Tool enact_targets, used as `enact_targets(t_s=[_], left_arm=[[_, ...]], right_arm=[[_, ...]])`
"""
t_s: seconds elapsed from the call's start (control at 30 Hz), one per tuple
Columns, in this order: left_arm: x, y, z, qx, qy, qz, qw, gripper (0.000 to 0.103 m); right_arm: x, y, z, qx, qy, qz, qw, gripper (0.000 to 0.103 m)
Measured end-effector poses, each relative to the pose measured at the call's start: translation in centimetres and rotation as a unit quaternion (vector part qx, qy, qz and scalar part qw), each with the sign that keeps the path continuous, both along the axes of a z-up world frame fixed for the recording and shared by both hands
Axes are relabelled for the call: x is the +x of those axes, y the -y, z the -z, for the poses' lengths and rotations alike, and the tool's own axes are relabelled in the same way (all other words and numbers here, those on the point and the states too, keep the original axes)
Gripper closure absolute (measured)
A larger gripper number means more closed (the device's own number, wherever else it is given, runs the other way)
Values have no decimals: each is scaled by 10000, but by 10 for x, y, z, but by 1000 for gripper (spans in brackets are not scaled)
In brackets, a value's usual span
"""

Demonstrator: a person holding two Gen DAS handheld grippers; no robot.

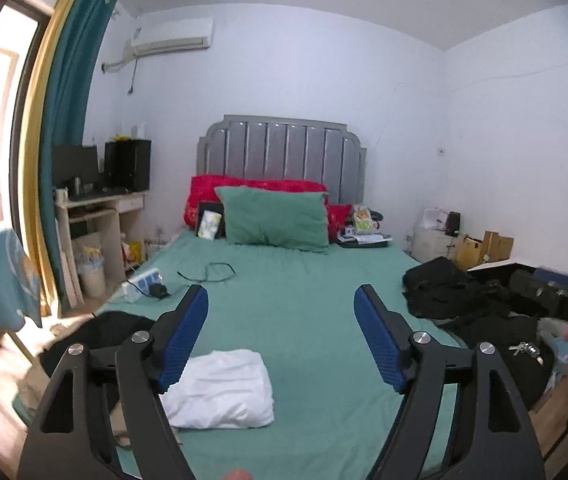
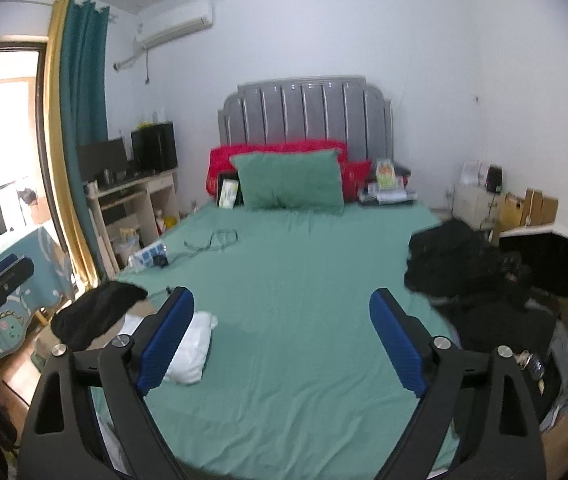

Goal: Fold large clothes

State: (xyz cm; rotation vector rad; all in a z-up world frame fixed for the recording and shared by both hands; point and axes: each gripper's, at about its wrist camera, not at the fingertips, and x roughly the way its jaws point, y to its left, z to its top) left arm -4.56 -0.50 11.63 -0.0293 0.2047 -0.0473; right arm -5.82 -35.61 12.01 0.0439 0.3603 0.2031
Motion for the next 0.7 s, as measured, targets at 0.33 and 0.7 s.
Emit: enact_targets(t_s=[0.33,0.7], left_arm=[[-10,1,-16,-61,244,28,9997,22],[-42,1,-32,242,885,-767,9928,21]], right_arm=[[-18,-13,-28,-95,592,-132,9981,9],[-38,-27,-47,-90,1094,-357,9933,8]])
